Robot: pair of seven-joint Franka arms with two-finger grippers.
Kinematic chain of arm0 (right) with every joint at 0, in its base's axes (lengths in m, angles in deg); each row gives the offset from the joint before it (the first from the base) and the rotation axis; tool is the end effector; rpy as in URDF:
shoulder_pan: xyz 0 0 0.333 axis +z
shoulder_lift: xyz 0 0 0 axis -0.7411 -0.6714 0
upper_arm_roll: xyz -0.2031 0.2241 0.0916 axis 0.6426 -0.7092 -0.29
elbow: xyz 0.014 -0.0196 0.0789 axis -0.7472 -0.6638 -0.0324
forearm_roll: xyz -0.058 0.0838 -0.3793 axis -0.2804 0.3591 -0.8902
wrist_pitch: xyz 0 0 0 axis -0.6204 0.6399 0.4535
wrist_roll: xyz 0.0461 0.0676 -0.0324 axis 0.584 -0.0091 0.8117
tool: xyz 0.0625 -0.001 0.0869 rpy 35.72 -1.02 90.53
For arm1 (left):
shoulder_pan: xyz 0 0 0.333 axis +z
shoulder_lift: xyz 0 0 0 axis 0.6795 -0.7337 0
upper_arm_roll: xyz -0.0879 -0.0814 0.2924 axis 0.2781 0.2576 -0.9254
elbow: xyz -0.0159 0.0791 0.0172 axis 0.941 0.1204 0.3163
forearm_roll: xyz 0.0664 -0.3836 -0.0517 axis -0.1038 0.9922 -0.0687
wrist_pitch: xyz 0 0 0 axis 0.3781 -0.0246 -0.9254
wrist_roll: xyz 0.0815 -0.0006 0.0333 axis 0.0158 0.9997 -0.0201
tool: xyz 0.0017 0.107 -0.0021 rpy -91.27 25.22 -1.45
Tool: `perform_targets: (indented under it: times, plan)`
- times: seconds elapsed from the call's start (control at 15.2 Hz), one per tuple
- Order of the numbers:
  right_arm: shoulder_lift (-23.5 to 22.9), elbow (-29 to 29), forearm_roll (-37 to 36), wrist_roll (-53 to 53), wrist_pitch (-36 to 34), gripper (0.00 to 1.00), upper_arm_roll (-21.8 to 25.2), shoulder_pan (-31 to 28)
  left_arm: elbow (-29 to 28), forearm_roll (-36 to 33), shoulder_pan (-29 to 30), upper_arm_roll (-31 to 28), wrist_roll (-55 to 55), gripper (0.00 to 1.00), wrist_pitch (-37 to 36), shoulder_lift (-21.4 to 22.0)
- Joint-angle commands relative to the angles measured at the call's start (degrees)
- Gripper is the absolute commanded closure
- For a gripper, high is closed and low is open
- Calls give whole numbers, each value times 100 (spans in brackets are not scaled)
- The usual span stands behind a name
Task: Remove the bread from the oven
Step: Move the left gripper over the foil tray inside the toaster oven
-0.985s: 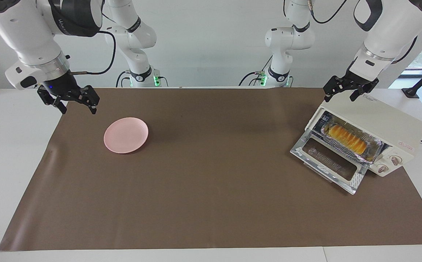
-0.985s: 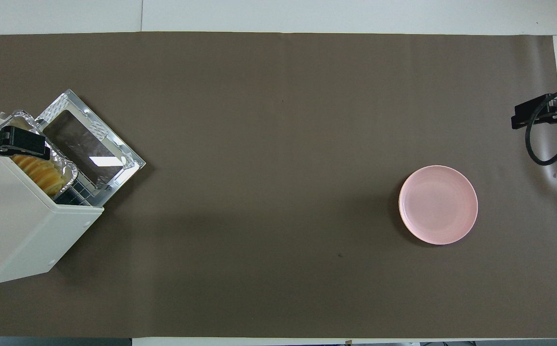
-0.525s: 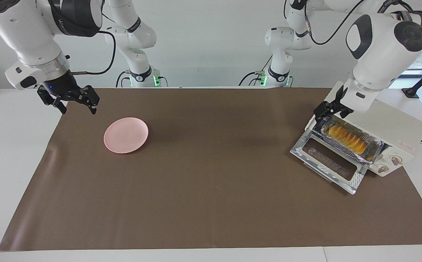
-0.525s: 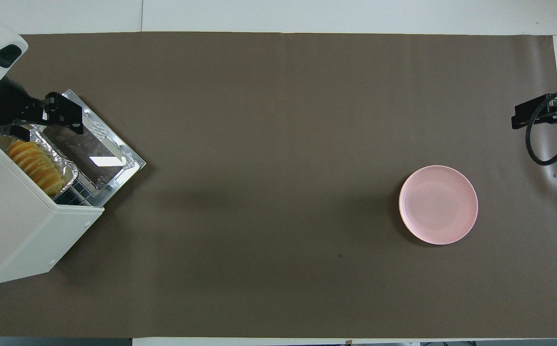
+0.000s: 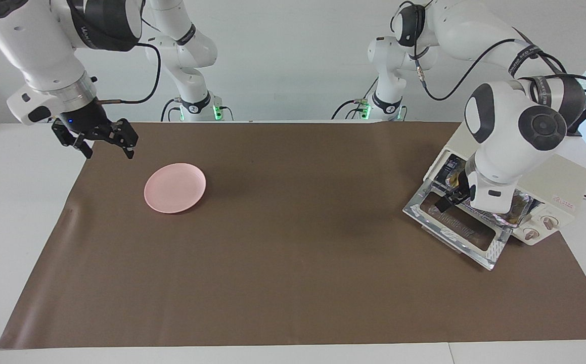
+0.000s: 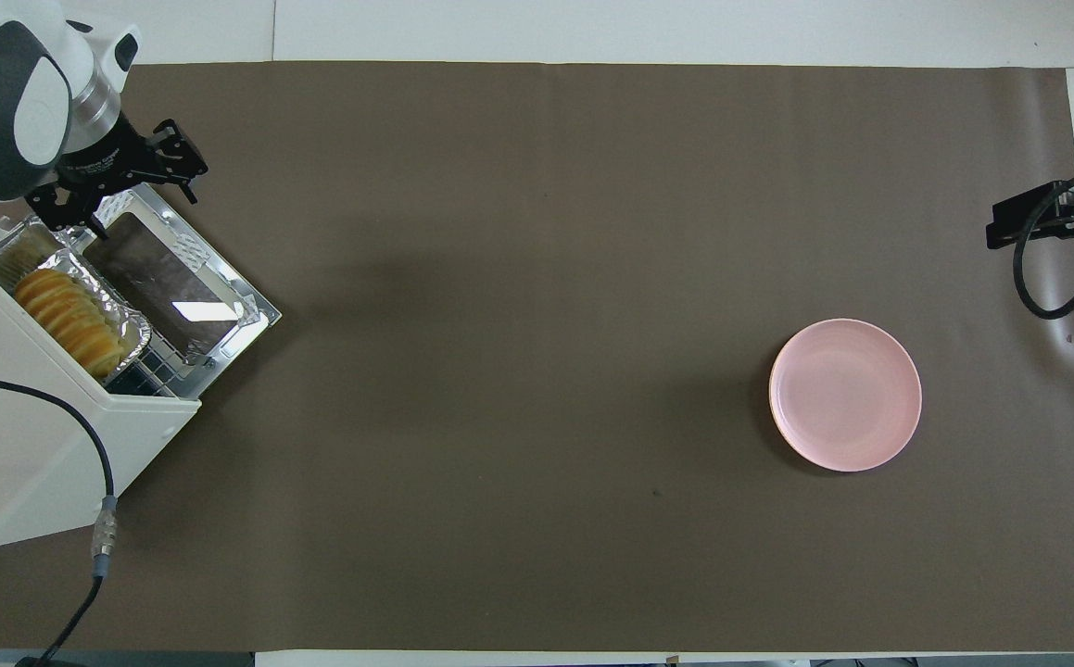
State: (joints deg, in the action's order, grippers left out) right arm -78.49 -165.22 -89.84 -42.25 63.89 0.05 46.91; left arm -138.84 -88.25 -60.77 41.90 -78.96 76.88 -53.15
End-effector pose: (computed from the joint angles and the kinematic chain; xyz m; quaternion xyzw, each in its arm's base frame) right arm 0.5843 -0.0309 0.6109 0.9998 -0.0125 0.0024 0.0124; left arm 0.6804 -0.0798 0.4856 -0.9645 -0.2311 0.0695 0.1070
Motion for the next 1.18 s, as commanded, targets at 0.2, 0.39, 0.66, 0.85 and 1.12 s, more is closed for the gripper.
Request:
perform_targets:
  times: [0.2,0.39,0.66,0.85,1.12]
  plan:
    - [78,-82,-63,-93,-63,0,-31,-14,-1407,-630,-207,-169,-366,0,1017,477]
    - [78,-82,-63,-93,-63,0,-31,-14,-1849,-745,-207,-186,-488,0,1379,530]
    - [78,-82,-63,-93,-63,0,-31,-14,-2033,-1114,-198,-186,-735,0,1449,486]
    - [78,-82,-63,-93,-63,0,-31,-14,-2033,-1114,-154,-186,-735,0,1476,486]
    - [78,-82,-63,-93,-63,0,-31,-14,-2296,-1114,-102,-186,-735,0,1686,556]
